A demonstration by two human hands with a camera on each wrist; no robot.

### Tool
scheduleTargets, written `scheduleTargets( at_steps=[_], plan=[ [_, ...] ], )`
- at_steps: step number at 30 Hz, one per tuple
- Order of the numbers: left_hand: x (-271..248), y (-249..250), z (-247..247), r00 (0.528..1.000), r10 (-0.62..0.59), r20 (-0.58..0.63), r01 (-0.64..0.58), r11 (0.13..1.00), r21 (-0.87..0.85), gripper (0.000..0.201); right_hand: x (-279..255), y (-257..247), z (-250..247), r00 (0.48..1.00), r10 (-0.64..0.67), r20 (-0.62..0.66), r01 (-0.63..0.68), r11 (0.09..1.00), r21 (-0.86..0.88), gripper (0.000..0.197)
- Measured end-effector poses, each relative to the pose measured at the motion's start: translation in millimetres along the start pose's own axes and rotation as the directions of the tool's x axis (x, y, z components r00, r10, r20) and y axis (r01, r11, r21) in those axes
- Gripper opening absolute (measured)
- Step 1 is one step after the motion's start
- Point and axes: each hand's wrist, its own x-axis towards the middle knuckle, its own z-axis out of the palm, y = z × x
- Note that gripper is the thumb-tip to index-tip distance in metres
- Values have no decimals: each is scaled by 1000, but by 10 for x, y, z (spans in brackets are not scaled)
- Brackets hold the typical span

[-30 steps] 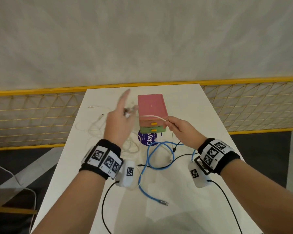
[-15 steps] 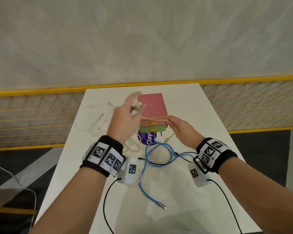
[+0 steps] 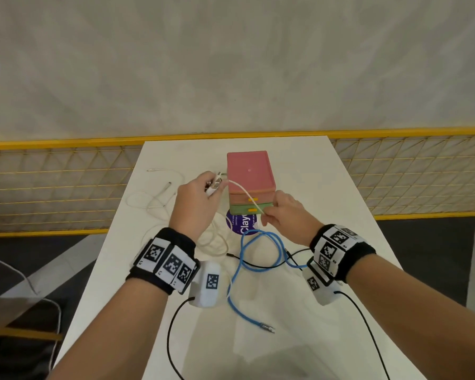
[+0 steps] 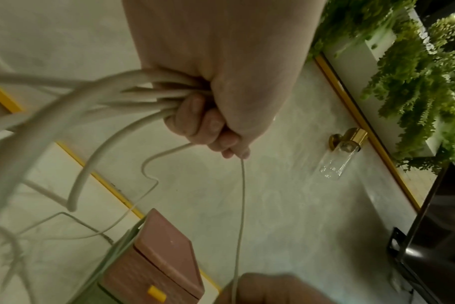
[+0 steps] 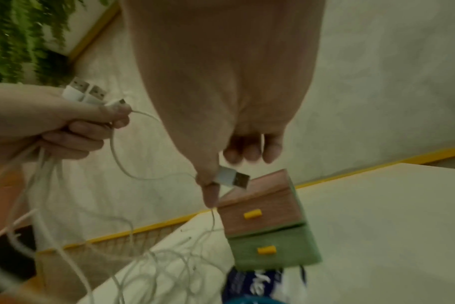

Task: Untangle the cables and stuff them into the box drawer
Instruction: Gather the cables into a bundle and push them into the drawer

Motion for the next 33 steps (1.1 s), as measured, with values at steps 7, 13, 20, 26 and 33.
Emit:
scheduleTargets(
  at_steps=[7, 13, 20, 26, 33],
  plan=[
    [-70, -100, -87, 983, -141, -116, 125, 983, -136, 31, 680, -529, -534, 1000, -22, 2, 19, 921, 389, 80],
    [-177, -214, 93, 970, -244, -6, 238, 949, -208, 83, 558, -414, -390, 998, -36, 46, 28, 986, 165, 53],
    [-237, -272, 332, 910, -404, 90, 414, 897, -154, 77, 59, 236, 310, 873, 318, 370, -226, 936, -271, 23],
    [-299, -334, 462, 958, -272, 87, 284, 943, -172, 30, -269, 475, 651, 777, 498, 385, -430, 867, -253, 25],
    [-397, -216, 531, 966, -227, 126, 246, 955, -167, 36, -337, 485, 708, 775, 576, 258, -589, 807, -34, 17]
  ],
)
